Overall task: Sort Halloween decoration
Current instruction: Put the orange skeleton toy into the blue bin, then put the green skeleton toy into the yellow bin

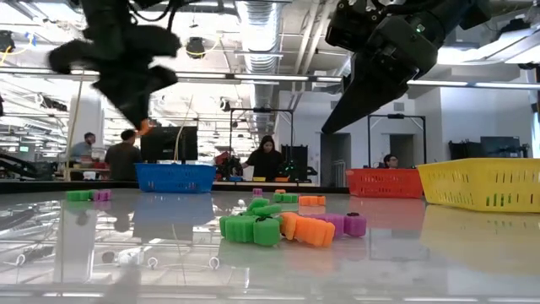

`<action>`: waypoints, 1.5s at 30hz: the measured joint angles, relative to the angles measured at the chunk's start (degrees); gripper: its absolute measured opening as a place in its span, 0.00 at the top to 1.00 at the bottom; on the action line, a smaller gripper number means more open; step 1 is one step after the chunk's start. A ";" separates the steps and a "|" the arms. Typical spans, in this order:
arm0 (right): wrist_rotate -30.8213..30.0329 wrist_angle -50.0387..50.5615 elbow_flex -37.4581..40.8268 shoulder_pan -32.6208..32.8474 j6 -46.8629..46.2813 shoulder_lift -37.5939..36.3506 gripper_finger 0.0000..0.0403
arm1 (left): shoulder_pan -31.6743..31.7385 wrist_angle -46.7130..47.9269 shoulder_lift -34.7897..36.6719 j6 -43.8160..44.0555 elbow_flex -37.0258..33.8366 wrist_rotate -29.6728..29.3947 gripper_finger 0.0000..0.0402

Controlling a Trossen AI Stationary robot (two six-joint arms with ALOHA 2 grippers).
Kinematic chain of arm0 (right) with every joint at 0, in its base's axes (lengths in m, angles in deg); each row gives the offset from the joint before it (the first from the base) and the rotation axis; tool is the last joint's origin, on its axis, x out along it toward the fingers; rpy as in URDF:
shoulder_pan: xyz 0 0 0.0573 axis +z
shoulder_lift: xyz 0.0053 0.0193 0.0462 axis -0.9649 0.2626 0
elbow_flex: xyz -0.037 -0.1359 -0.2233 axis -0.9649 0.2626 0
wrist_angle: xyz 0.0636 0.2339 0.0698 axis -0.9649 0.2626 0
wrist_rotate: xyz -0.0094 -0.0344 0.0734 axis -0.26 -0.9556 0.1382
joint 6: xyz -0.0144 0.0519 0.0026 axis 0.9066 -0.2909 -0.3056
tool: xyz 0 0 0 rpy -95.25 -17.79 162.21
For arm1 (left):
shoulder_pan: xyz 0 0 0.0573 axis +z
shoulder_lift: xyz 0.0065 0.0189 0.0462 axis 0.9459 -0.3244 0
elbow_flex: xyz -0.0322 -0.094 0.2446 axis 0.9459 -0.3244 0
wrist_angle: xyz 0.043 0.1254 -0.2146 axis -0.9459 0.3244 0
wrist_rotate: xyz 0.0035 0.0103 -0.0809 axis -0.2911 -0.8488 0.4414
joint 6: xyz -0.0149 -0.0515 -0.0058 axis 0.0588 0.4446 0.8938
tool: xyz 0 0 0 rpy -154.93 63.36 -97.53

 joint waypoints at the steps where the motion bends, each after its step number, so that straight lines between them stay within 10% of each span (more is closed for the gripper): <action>1: -0.02 -0.57 0.00 -0.01 0.01 0.02 0.49 | 0.88 -1.75 0.73 -0.27 0.00 -0.89 0.95; 8: -0.04 -5.72 0.00 -0.92 0.12 0.02 0.49 | 12.14 -12.28 2.01 -4.06 0.00 -13.20 0.95; 21: -0.13 -8.27 -0.02 -0.83 0.39 0.02 0.49 | 39.58 -20.05 1.44 -0.15 -4.27 1.25 0.91; 39: -0.10 -7.88 -0.02 -0.81 0.41 0.02 0.49 | 41.01 -19.86 1.63 8.38 -4.31 2.72 0.59; 45: -0.10 -7.40 -0.02 -0.81 0.41 0.02 0.49 | 37.67 -16.23 1.72 17.47 -4.31 22.66 0.60</action>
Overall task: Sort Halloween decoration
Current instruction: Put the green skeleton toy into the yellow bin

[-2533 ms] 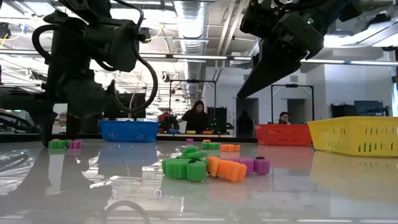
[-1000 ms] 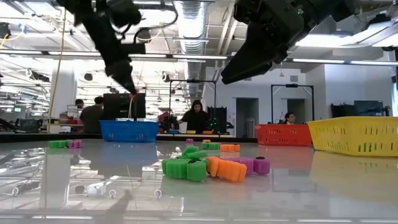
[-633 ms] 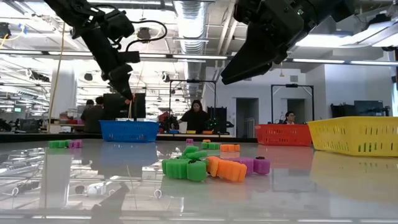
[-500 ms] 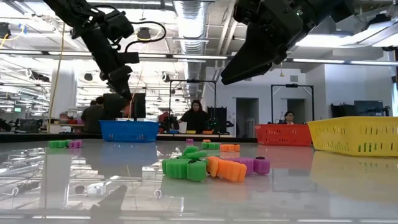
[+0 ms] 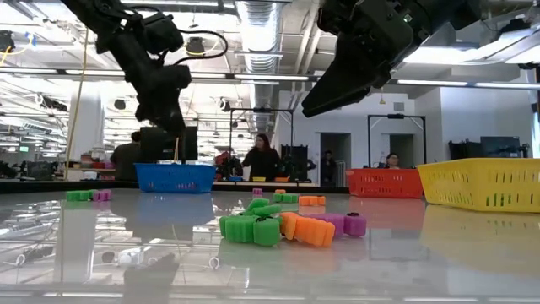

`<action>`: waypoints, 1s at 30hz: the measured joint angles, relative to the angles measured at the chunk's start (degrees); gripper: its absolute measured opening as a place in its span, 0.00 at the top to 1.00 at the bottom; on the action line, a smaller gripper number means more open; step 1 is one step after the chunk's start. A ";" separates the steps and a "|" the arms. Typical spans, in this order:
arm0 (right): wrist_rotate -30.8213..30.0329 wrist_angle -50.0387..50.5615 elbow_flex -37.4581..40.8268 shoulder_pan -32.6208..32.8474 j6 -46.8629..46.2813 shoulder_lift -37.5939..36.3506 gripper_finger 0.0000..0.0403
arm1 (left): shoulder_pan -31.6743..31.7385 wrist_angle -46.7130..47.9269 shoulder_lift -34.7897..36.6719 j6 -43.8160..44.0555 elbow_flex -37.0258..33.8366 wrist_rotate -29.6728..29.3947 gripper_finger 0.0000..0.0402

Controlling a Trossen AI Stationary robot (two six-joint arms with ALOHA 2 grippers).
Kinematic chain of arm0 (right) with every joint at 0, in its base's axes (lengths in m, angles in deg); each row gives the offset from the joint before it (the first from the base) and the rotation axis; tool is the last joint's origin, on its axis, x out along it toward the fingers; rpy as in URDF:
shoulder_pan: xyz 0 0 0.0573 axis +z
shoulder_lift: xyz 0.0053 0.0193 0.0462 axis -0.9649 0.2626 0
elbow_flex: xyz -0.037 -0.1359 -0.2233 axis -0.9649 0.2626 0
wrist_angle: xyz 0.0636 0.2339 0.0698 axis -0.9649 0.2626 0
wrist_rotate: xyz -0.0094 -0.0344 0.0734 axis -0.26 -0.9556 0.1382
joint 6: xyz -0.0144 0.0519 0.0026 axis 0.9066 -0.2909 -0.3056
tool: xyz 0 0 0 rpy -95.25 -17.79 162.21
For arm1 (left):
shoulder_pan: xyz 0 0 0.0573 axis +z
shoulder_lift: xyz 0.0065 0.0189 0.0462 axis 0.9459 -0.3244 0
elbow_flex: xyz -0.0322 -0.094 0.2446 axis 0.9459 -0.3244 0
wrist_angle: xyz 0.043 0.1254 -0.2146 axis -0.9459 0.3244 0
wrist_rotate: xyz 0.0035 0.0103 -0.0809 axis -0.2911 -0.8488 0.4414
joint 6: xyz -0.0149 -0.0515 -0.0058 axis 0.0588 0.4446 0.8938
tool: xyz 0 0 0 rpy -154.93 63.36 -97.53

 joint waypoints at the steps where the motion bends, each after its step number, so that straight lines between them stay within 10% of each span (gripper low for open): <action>1: 0.00 0.00 0.00 0.00 0.00 0.00 0.49 | -1.30 0.78 0.00 0.90 0.00 4.06 0.60; 6: 0.00 0.02 0.00 0.02 0.00 0.00 0.49 | -12.47 3.28 0.00 3.67 0.00 14.83 0.61; 18: 0.04 4.64 0.00 0.19 -0.64 0.00 0.49 | -51.82 -29.96 -13.52 -6.95 0.00 -0.58 0.61; 30: 0.15 9.51 0.00 1.22 -3.61 0.00 0.49 | -57.67 -54.38 -36.24 -14.83 4.08 -3.15 0.61</action>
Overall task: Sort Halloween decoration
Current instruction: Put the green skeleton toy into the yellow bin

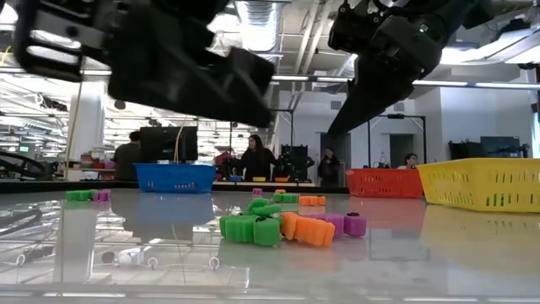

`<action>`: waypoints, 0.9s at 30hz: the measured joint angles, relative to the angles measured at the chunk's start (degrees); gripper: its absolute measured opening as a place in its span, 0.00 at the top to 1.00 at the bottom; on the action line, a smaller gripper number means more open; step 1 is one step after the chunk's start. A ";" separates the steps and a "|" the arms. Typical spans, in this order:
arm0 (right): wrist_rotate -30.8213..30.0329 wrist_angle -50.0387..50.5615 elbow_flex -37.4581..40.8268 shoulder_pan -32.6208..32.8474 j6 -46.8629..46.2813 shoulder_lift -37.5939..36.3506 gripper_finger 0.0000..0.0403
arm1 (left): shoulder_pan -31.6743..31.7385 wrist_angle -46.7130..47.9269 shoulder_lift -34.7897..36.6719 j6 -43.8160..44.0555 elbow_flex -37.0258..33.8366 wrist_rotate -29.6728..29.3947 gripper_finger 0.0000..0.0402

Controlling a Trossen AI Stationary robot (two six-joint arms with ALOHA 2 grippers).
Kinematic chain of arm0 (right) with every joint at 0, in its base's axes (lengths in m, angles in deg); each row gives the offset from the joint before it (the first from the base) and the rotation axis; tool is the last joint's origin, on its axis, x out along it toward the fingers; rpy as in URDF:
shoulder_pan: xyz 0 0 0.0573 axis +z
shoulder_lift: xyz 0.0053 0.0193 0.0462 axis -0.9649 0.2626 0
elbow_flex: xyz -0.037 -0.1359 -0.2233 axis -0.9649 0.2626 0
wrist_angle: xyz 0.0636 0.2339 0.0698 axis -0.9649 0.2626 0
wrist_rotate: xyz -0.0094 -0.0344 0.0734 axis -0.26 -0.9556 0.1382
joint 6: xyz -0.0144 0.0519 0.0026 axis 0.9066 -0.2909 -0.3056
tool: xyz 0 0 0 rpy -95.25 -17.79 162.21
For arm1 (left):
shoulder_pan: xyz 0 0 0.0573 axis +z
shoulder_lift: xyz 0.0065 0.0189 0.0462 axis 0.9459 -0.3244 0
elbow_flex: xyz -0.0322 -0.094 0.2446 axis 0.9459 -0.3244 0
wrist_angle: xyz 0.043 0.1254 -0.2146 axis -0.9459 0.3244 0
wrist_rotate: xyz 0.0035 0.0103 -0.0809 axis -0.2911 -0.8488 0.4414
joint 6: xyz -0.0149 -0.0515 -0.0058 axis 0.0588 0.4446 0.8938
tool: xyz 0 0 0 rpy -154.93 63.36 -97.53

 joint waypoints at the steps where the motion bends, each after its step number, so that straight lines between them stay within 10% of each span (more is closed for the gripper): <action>1: 0.00 0.02 0.00 0.00 0.00 0.00 0.49 | 0.11 0.03 -0.72 -0.12 0.73 0.13 0.61; 27: 0.02 1.13 0.00 -0.02 0.11 0.00 0.49 | 1.07 1.51 -8.14 -0.08 2.46 1.59 0.73</action>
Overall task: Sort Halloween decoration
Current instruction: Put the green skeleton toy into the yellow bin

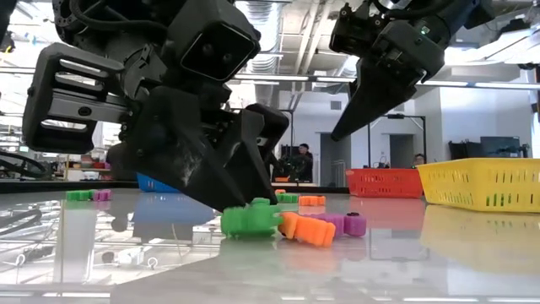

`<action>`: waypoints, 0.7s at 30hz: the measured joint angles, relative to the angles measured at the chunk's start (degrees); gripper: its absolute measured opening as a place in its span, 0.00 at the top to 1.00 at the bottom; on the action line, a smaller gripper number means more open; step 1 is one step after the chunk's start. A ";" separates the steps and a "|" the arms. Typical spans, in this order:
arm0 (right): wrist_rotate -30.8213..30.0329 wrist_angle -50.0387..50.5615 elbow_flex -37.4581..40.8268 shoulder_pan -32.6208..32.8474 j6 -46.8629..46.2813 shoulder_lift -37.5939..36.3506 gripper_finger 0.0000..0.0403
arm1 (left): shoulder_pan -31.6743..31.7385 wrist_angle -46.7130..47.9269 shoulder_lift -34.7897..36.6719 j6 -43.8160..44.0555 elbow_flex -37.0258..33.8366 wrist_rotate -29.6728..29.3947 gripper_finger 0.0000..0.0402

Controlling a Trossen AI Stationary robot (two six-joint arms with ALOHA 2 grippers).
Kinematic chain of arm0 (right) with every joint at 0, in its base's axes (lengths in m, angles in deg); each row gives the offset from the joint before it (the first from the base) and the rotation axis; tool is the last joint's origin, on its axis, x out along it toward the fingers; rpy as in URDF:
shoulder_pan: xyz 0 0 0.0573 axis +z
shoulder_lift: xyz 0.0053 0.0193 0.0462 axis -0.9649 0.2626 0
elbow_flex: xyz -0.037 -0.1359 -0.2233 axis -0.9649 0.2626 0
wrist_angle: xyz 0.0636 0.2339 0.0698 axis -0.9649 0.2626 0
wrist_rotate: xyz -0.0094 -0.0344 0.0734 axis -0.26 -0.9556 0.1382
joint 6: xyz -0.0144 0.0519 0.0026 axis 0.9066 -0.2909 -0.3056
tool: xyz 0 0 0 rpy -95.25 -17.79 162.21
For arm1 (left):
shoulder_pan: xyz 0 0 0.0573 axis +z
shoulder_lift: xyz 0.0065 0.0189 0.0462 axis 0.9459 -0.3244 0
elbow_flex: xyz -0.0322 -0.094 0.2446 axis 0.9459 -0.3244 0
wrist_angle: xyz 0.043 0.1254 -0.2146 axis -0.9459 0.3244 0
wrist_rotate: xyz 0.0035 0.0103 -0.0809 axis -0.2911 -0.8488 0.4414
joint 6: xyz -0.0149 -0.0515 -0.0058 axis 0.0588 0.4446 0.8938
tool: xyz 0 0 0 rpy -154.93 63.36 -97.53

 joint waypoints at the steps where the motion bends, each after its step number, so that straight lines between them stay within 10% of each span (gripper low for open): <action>1: -0.01 0.00 0.00 0.00 0.03 0.00 0.49 | 0.02 0.04 0.01 -0.02 0.00 0.00 0.74; 21: 0.00 -0.43 0.04 -0.02 0.00 0.00 0.49 | -0.38 -0.90 -7.36 1.93 3.61 2.07 0.84</action>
